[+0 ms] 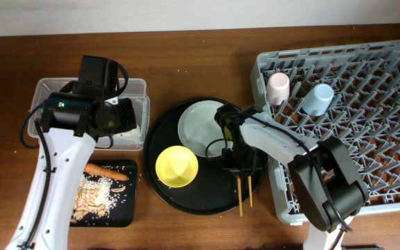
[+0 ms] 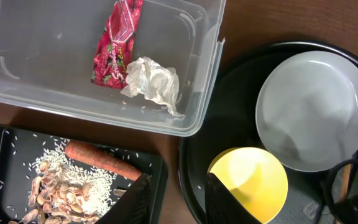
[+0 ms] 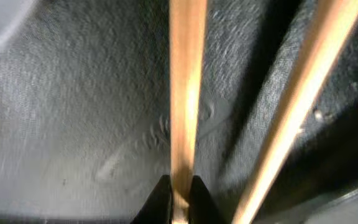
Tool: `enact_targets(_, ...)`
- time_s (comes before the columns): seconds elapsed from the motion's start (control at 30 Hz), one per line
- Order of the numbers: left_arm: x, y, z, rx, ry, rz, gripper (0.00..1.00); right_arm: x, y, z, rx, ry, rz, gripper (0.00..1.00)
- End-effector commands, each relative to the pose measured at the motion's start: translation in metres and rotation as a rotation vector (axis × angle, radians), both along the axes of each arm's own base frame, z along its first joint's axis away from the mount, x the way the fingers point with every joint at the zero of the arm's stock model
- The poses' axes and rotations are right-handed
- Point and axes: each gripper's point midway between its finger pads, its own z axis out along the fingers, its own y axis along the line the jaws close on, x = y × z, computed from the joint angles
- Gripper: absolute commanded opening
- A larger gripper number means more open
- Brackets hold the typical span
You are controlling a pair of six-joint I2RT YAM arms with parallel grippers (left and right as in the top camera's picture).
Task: Sort waste into correct bins and load items into the dishwasher rack
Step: 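Carry the chopstick to the dish rack and insert it upright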
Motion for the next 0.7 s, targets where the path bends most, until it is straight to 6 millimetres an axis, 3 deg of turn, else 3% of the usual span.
enact_targets(0.0,-0.002,0.003,0.0,0.003,0.0,0.017,0.29,0.015,0.01,0.031,0.04,-0.03,0.045,0.04)
enact_targets(0.03,-0.003,0.003,-0.001,0.004,0.004,0.017,0.99,0.019,0.012,0.053,0.059,-0.043,0.098,0.04)
enact_targets(0.17,-0.006,0.004,-0.002,0.006,0.014,0.017,0.99,0.035,0.01,0.115,0.119,-0.132,0.257,0.04)
enact_targets(0.23,-0.006,0.004,-0.002,0.006,0.014,0.017,0.99,0.045,-0.021,0.14,0.074,-0.171,0.275,0.04)
enact_targets(0.27,-0.006,0.004,-0.002,0.006,0.014,0.017,0.99,0.053,-0.055,0.146,-0.016,-0.183,0.229,0.04)
enact_targets(0.37,-0.006,0.004,-0.002,0.006,0.014,0.017,0.99,0.071,-0.112,0.147,-0.133,-0.207,0.199,0.04)
enact_targets(0.47,-0.006,0.004,-0.002,0.006,0.014,0.017,0.99,0.097,-0.147,0.145,-0.124,-0.277,0.183,0.04)
enact_targets(0.57,-0.006,0.004,-0.002,0.006,0.014,0.017,0.99,0.119,-0.171,0.144,-0.134,-0.355,0.111,0.04)
enact_targets(0.67,-0.006,0.004,-0.002,0.006,0.014,0.017,0.99,0.123,-0.182,0.137,-0.128,-0.342,0.21,0.04)
